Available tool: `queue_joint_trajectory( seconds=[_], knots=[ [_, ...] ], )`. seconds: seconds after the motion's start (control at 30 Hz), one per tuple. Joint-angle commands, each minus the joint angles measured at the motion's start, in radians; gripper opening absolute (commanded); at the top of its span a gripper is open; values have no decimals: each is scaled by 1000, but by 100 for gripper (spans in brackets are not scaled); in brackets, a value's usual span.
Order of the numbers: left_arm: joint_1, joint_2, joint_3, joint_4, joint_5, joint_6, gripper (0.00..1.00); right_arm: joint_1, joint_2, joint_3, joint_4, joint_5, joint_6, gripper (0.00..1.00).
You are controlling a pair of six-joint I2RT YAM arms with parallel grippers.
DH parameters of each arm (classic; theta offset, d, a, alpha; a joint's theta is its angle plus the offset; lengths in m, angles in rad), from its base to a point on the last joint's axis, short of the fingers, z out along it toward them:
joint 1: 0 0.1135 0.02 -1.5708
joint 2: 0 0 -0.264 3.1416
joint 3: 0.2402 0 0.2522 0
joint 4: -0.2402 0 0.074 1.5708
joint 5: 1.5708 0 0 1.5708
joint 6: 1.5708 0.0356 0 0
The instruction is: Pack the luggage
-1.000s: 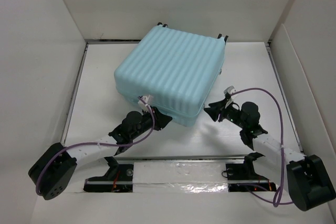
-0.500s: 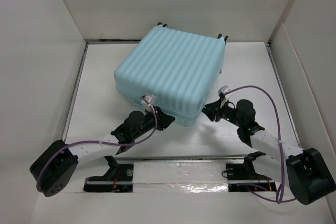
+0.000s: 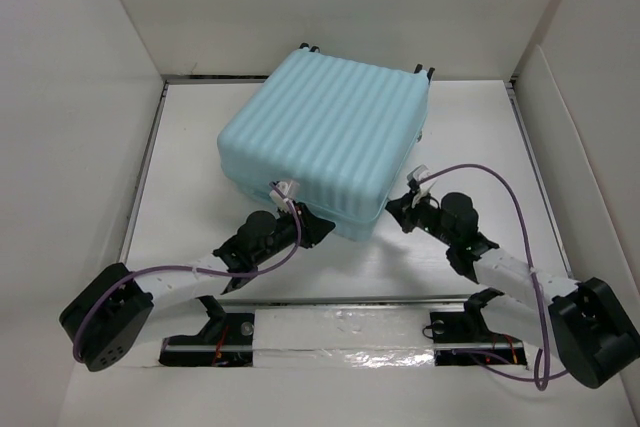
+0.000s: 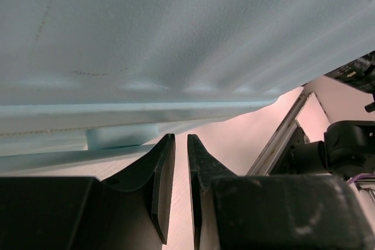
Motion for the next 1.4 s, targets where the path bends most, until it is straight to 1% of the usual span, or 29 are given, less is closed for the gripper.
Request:
queue_joint_trajectory(
  seconds=[0.0,0.07,0.17,0.2,0.23,0.3,0.33,0.43,0.53,0.57,0.67,0.7,0.77,0.8,0.83,0.87,0.9,0.93,0.97,1.0,1.03,1.07,1.1,1.13,1.17,1.23,1.27,1.33,1.37],
  knots=[
    [-3,11,49,99,25,5,12,70,-68,16,91,94,2,0],
    [-13,28,64,122,-2,7,12,144,-111,12,-7,166,48,0],
    [-36,65,92,157,-41,13,12,224,-211,9,-183,218,125,0],
    [-36,74,99,168,-51,13,12,276,-257,9,-232,226,146,0],
    [-36,88,105,177,-70,11,12,303,-276,9,-312,231,191,0],
    [-36,126,125,207,-87,10,12,357,-309,12,-390,254,234,0],
    [-36,139,135,211,-97,10,12,411,-329,14,-445,258,269,0],
    [-36,186,159,243,-128,5,12,513,-316,40,-513,236,323,0],
    [-45,220,182,265,-140,-4,12,604,-276,97,-539,211,358,0],
    [-45,238,193,276,-140,-8,12,673,-247,113,-538,223,366,0],
    [-68,272,217,297,-125,-16,12,765,-173,192,-475,321,384,0],
    [-77,280,225,299,-128,-13,12,765,-150,210,-443,391,387,0],
    [-89,283,234,294,-134,-10,12,779,-101,244,-316,471,401,0],
    [-89,277,230,291,-139,-10,13,779,-48,246,-259,572,401,0],
    [-89,265,224,285,-159,-10,15,779,-18,249,-166,617,404,0],
    [-89,216,207,247,-174,-9,18,779,9,249,-126,661,392,0],
    [-89,182,198,212,-195,8,29,769,52,253,-106,700,388,0],
    [-89,136,187,169,-258,19,35,769,62,262,-113,708,388,0],
    [-89,32,161,74,-293,28,42,769,63,270,-122,719,386,0],
    [-79,-23,149,25,-330,33,51,769,60,267,-131,737,387,0],
    [-47,-85,133,-18,-379,28,53,759,40,258,-131,745,389,0],
    [-25,-207,113,-114,-401,18,54,759,28,235,-130,752,389,0],
    [-7,-266,109,-166,-435,7,55,759,16,224,-125,749,389,0],
    [10,-324,109,-210,-514,-16,54,746,-7,215,-125,746,394,0],
    [54,-416,118,-282,-554,-28,52,746,-18,201,-127,740,394,0],
    [127,-470,142,-316,-603,-65,52,733,-29,193,-133,734,378,0],
    [209,-482,168,-295,-593,-67,51,710,-32,195,-141,722,374,0],
    [294,-455,207,-292,-565,-84,49,700,-33,207,-156,694,351,0],
    [382,-406,248,-309,-556,-122,49,690,-36,209,-159,688,345,0]
  ],
)
